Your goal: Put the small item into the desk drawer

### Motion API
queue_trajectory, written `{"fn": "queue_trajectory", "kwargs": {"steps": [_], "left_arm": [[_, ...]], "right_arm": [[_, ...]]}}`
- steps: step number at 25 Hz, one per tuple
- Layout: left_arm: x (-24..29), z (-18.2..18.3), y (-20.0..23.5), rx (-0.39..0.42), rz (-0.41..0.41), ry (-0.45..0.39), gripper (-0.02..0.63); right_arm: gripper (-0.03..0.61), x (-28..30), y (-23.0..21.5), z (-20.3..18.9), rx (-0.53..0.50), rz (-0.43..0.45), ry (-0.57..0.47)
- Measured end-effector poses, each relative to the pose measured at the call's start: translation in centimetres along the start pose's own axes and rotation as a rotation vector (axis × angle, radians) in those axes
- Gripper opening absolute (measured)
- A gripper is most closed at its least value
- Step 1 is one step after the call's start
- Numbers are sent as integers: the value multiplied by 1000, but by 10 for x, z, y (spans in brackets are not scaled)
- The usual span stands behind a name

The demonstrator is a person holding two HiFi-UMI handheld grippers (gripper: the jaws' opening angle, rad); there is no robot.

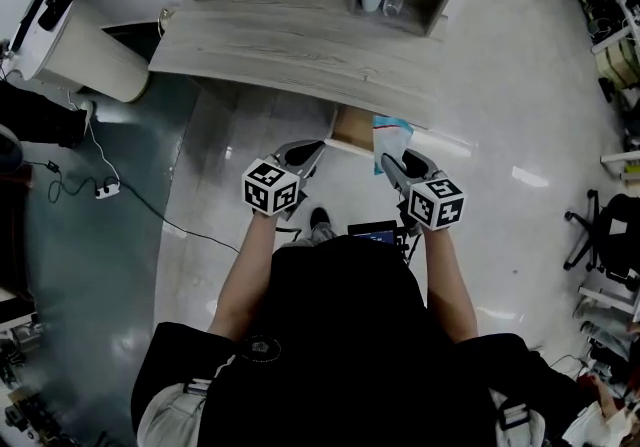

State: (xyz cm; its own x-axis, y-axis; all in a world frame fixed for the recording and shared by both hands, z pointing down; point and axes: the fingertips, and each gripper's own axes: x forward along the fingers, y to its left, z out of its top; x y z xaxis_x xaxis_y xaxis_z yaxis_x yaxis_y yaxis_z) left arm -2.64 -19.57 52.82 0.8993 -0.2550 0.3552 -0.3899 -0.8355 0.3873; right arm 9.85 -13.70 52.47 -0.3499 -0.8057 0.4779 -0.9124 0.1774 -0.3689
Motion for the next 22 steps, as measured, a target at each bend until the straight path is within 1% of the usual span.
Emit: {"fn": "queue_trajectory", "kwargs": {"steps": [5, 12, 17, 22], "left_arm": [[6, 1, 13, 15, -50, 15, 2], [7, -2, 15, 28, -113, 44, 2], [10, -8, 16, 20, -128, 61, 2], [17, -4, 19, 22, -127, 64, 2]], "right_arm": [[149, 6, 3, -5, 31, -57, -19], [149, 4, 9, -12, 65, -117, -35], [149, 3, 8, -17, 80, -136, -31], [149, 8, 2, -15, 86, -132, -25]]}}
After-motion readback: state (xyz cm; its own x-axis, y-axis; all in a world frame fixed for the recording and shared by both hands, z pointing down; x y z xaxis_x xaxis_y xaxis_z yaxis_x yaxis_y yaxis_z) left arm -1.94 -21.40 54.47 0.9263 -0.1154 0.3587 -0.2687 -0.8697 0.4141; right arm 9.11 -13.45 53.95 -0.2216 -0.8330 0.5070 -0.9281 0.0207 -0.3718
